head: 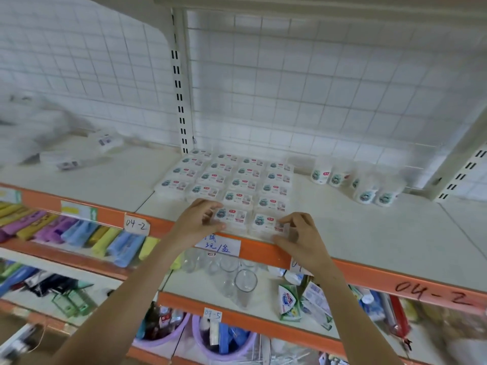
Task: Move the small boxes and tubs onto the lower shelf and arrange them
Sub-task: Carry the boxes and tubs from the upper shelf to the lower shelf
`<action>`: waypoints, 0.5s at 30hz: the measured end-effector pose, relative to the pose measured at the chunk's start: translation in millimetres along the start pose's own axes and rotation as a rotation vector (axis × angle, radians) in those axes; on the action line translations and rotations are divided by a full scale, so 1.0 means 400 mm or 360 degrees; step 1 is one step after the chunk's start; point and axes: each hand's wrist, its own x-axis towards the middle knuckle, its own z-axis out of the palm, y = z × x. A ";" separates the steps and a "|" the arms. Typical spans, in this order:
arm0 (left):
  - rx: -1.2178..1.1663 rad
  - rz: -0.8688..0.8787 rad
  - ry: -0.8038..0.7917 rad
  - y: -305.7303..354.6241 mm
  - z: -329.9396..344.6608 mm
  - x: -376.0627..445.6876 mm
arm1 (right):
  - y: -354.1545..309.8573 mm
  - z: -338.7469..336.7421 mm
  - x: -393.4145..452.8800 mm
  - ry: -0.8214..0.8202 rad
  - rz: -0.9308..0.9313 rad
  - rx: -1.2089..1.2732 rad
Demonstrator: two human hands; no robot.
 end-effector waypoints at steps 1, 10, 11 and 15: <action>0.0009 0.0003 -0.0008 -0.004 0.000 -0.001 | -0.003 0.000 -0.002 -0.0003 0.0017 0.0000; 0.0014 0.0124 0.0020 -0.014 -0.074 -0.035 | -0.053 -0.008 -0.054 0.0190 0.0036 -0.0217; 0.0110 0.0219 0.0107 -0.023 -0.101 -0.054 | -0.063 -0.008 -0.072 0.0231 0.0012 -0.0290; 0.0647 0.0477 0.0356 -0.072 -0.198 -0.154 | -0.111 0.009 -0.147 0.0331 -0.0180 -0.0702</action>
